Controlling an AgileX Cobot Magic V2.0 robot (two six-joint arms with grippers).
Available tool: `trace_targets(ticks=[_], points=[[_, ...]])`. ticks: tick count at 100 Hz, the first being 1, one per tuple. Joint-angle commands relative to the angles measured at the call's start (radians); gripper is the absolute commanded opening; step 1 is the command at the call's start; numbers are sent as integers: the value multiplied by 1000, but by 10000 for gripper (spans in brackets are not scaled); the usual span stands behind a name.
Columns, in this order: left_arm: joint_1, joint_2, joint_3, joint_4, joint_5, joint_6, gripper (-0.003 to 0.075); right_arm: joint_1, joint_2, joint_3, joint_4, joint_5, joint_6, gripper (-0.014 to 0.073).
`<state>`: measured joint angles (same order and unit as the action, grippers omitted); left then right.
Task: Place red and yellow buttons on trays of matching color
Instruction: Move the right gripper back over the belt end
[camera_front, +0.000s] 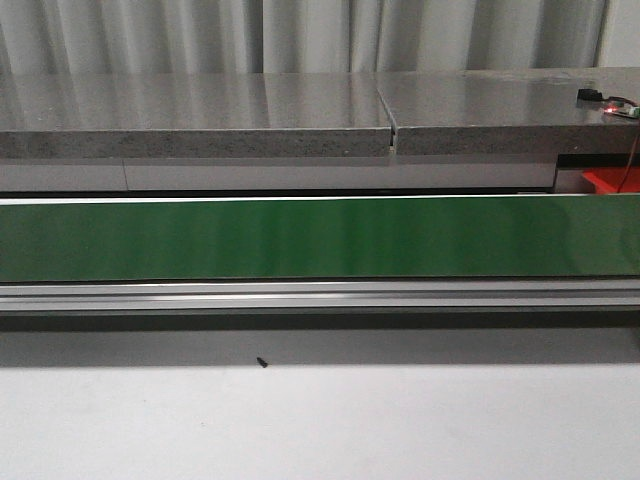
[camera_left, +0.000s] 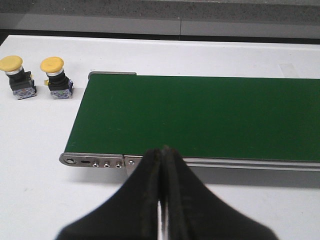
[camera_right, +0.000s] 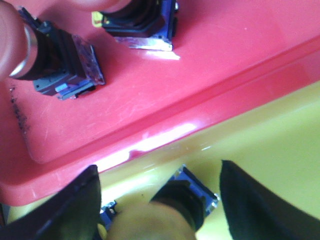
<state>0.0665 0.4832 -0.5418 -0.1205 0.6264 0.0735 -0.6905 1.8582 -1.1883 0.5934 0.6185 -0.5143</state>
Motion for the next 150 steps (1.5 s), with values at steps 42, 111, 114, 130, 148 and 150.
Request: trace_targets(ticks=[42, 111, 114, 130, 148, 150], points=[[-8, 6, -29, -13, -65, -1, -20, -4, -176, -29, 26, -61, -14, 529], [-8, 6, -29, -13, -65, -1, -20, 422, -492, -29, 145, -31, -195, 528], [-8, 6, -29, -13, -65, -1, -20, 440, -503, -28, 144, -28, -195, 528], [-8, 6, -29, -13, -65, -1, -20, 525, -548, -28, 128, 1, -198, 528], [-8, 6, -29, -13, -65, -1, -20, 573, -617, -13, 79, 77, -194, 528], [-8, 6, -29, -13, -65, -1, -20, 573, -627, -6, 72, 80, -191, 527]])
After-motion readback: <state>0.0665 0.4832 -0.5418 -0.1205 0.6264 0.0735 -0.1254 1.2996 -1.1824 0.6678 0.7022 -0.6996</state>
